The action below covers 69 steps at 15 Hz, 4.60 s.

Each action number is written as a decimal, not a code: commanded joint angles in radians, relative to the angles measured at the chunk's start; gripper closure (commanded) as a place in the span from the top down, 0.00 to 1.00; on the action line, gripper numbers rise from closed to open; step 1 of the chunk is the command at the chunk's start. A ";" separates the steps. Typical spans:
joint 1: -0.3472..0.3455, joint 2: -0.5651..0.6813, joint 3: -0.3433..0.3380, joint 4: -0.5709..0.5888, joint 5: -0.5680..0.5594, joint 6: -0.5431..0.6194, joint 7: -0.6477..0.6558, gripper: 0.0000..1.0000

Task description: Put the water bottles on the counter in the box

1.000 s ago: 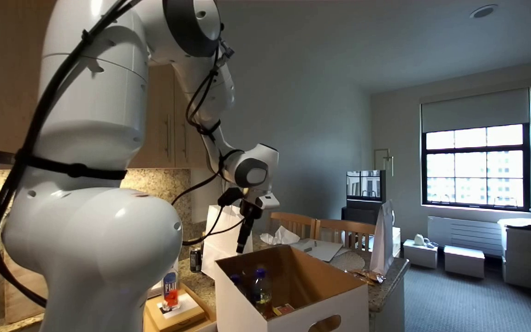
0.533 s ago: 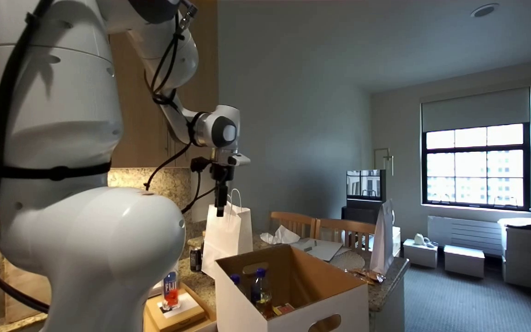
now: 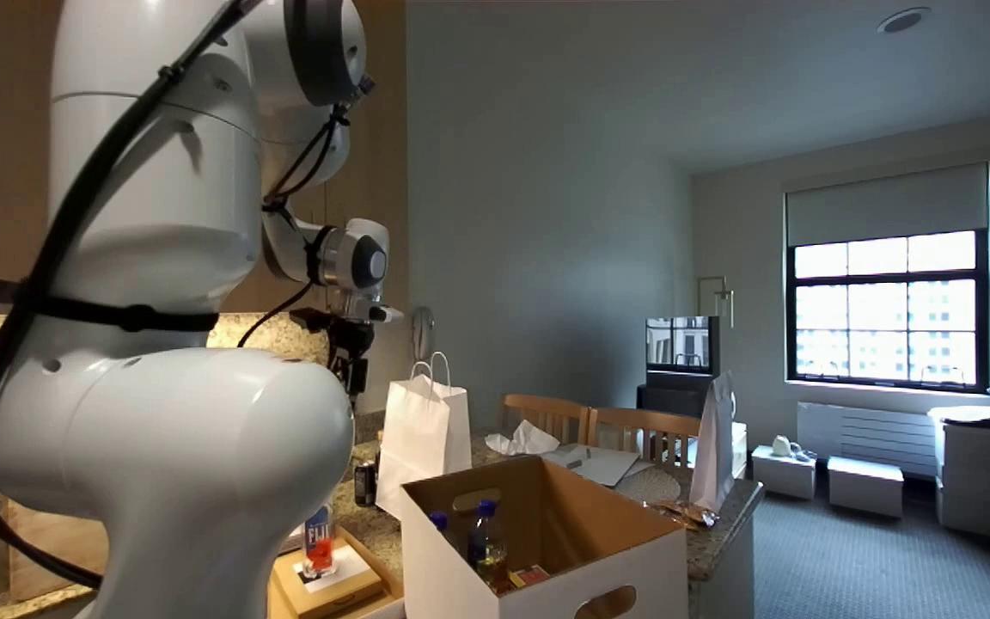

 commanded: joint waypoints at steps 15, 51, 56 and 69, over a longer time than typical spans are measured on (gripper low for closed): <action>0.421 0.693 -0.229 0.494 -0.449 0.268 0.052 1.00; 0.376 0.767 -0.174 0.619 -0.226 0.047 -0.150 0.49; 0.375 0.766 -0.176 0.618 -0.227 0.037 -0.151 0.14; 0.305 0.412 -0.225 0.493 -0.204 -0.101 0.016 0.14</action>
